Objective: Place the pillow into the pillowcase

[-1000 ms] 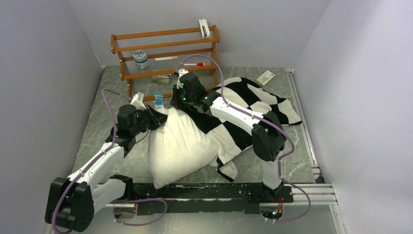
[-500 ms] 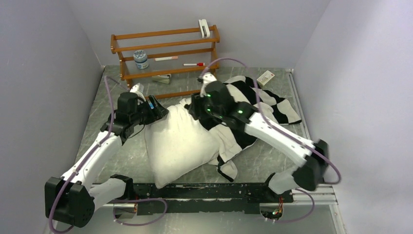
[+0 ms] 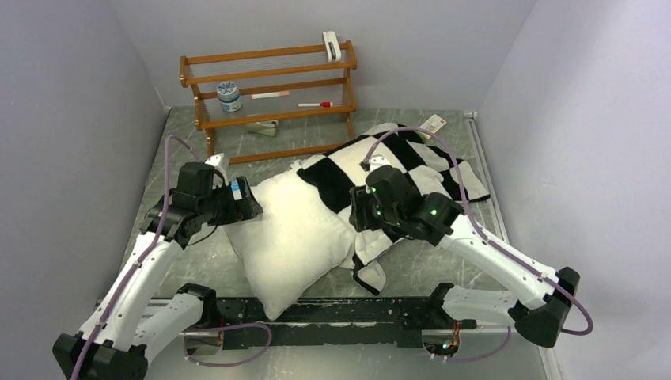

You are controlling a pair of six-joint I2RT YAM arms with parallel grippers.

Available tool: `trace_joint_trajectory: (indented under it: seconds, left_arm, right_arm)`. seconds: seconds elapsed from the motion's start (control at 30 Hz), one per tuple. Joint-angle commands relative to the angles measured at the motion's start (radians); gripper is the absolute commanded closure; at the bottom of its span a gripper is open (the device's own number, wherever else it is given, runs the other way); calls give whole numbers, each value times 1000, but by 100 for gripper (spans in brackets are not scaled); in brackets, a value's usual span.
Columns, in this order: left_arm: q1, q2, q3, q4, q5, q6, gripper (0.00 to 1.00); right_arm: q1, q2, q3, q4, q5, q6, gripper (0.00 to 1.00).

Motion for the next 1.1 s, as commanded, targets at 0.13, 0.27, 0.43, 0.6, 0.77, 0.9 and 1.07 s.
trace_joint_trajectory:
  seconds: [0.13,0.27,0.43,0.6,0.77,0.9,1.07]
  left_arm:
    - [-11,-98,50,-265,12,-8,9]
    - [-11,-179,-52,-246,127,-56,8]
    - [-11,-286,-249,-49,331,-210,7]
    - [-12,-332,-419,204,411,-388,7]
    - [-29,-242,-483,389,418,-444,7]
    - [-75,-139,-483,489,374,-445,11]
    - [-134,-45,-457,614,338,-471,66]
  right_arm:
    - [53,-99,-146,-17,-35,96,48]
    - [64,-79,-203,40,-13,84,48]
    - [63,-36,-228,119,52,70,52]
    - [69,-4,-250,158,65,82,56]
    - [98,8,-224,79,63,102,51]
    - [166,-1,-203,-19,114,146,47]
    - [241,19,-217,-63,164,200,47]
